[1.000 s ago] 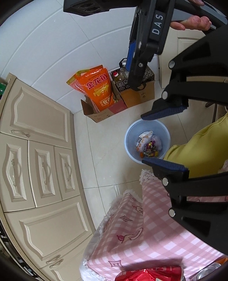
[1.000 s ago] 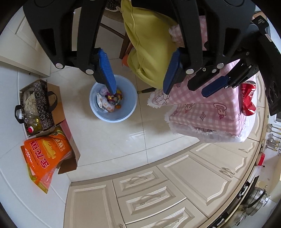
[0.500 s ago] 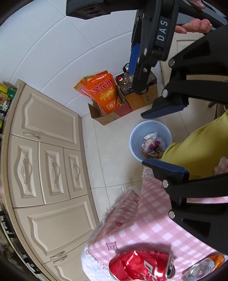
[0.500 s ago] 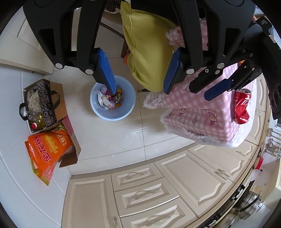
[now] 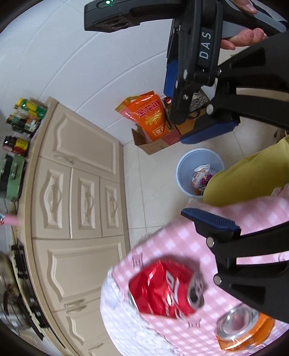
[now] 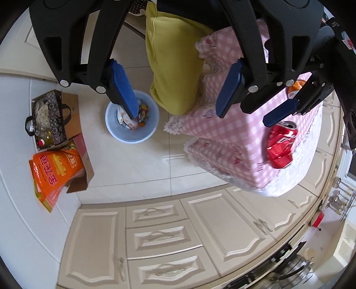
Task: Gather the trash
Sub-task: 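Move both open tools back over the table toward the cans, then grasp the orange Fanta can with the left tool while the right tool grasps the red Coca-Cola can, then carry both cans to the blue bin and open both tools to drop them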
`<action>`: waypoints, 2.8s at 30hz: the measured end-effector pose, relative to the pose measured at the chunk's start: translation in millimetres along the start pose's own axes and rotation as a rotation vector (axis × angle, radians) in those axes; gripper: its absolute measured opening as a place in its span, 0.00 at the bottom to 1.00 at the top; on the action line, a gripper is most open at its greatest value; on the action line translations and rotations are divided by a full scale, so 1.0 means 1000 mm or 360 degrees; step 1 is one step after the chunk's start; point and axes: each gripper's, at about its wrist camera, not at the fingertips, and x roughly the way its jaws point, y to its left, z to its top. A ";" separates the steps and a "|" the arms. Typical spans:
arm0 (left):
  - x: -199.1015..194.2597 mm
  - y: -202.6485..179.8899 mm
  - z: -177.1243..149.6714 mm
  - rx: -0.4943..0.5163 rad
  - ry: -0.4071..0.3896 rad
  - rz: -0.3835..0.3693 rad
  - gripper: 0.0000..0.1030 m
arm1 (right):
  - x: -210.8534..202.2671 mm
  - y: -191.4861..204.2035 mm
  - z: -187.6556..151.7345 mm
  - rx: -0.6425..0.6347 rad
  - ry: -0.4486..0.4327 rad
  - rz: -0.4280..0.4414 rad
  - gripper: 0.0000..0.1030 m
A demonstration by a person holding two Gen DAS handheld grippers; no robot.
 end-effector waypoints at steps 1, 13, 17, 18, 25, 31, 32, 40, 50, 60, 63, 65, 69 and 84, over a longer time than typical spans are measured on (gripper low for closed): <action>-0.004 0.005 -0.002 -0.0014 -0.0013 0.0005 0.60 | 0.000 0.006 0.000 -0.0015 0.0000 0.0003 0.71; -0.059 0.100 -0.035 -0.0311 -0.0162 0.0106 0.70 | 0.022 0.084 0.003 -0.0217 0.0076 0.0048 0.73; -0.070 0.131 -0.047 -0.0423 -0.0173 0.0144 0.70 | 0.037 0.109 0.007 -0.0258 0.0126 0.0086 0.73; -0.072 0.137 -0.050 -0.0442 -0.0175 0.0149 0.70 | 0.040 0.113 0.008 -0.0264 0.0137 0.0094 0.73; -0.089 0.177 -0.073 -0.0602 -0.0203 0.0161 0.71 | 0.060 0.145 0.017 -0.0302 0.0195 0.0138 0.73; -0.097 0.197 -0.088 -0.0680 -0.0248 0.0106 0.72 | 0.081 0.160 0.029 -0.0264 0.0250 0.0175 0.76; -0.099 0.199 -0.090 -0.0693 -0.0255 0.0097 0.72 | 0.083 0.160 0.031 -0.0250 0.0258 0.0183 0.76; -0.109 0.218 -0.104 -0.0799 -0.0290 0.0053 0.72 | 0.096 0.170 0.044 -0.0180 0.0280 0.0213 0.78; -0.125 0.239 -0.105 -0.0855 -0.0320 0.0135 0.73 | 0.120 0.186 0.044 -0.0192 0.0366 0.0222 0.77; -0.091 0.260 -0.117 -0.1051 -0.0157 0.0094 0.75 | 0.125 0.198 0.044 -0.0277 0.0384 0.0234 0.52; -0.078 0.268 -0.117 -0.1114 -0.0149 0.0036 0.58 | 0.122 0.198 0.043 -0.0276 0.0366 0.0257 0.47; -0.076 0.269 -0.117 -0.1116 -0.0165 0.0013 0.48 | 0.119 0.196 0.042 -0.0276 0.0366 0.0269 0.44; -0.076 0.268 -0.113 -0.1085 -0.0193 0.0040 0.46 | 0.110 0.193 0.040 -0.0293 0.0312 0.0259 0.42; -0.095 0.217 -0.074 -0.0826 -0.0287 0.0048 0.44 | 0.075 0.169 0.035 -0.0257 0.0218 0.0439 0.09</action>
